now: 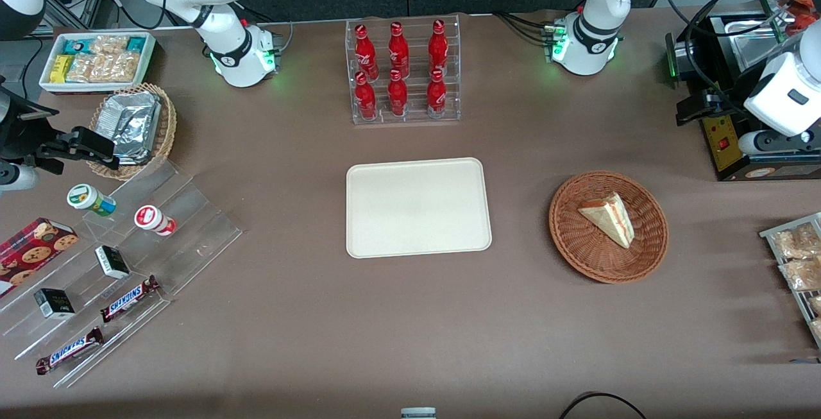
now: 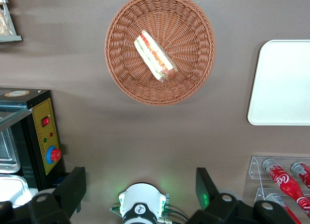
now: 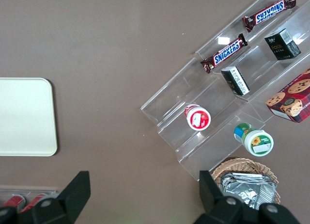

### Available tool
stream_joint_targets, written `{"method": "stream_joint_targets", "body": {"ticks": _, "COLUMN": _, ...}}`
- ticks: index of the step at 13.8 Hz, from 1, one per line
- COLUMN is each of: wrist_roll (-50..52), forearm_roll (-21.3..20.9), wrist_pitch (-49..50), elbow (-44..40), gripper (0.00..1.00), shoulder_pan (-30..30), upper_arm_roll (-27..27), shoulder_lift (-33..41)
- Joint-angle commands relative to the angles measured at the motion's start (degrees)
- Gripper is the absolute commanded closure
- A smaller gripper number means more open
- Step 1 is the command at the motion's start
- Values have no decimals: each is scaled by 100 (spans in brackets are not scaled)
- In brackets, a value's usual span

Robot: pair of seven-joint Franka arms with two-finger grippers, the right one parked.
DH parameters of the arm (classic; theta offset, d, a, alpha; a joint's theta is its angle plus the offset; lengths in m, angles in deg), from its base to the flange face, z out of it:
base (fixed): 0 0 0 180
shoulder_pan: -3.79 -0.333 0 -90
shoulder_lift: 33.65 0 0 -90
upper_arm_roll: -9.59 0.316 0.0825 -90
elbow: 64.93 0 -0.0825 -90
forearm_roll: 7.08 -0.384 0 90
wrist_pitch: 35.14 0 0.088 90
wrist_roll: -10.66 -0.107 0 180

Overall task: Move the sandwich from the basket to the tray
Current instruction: 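Move the left gripper over the wrapped sandwich in the wicker basket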

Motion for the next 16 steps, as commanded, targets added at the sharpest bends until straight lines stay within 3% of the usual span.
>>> {"method": "stream_joint_targets", "body": {"ticks": 1, "wrist_roll": -99, "forearm_roll": 61, "wrist_pitch": 106, "elbow": 92, "gripper": 0, "shoulder_pan": -58, "upper_arm_roll": -38, "shoulder_lift": 178}}
{"method": "stream_joint_targets", "body": {"ticks": 5, "wrist_roll": -30, "forearm_roll": -36, "wrist_pitch": -130, "elbow": 268, "gripper": 0, "shoulder_pan": -32, "upper_arm_roll": -73, "shoulder_lift": -118}}
{"method": "stream_joint_targets", "body": {"ticks": 11, "wrist_roll": 1305, "forearm_roll": -62, "wrist_pitch": -2439, "elbow": 2095, "gripper": 0, "shoulder_pan": -23, "upper_arm_roll": -73, "shoulder_lift": -215}}
{"method": "stream_joint_targets", "body": {"ticks": 16, "wrist_roll": 2244, "forearm_roll": -62, "wrist_pitch": -4057, "elbow": 3097, "gripper": 0, "shoulder_pan": 12, "upper_arm_roll": -73, "shoulder_lift": -418}}
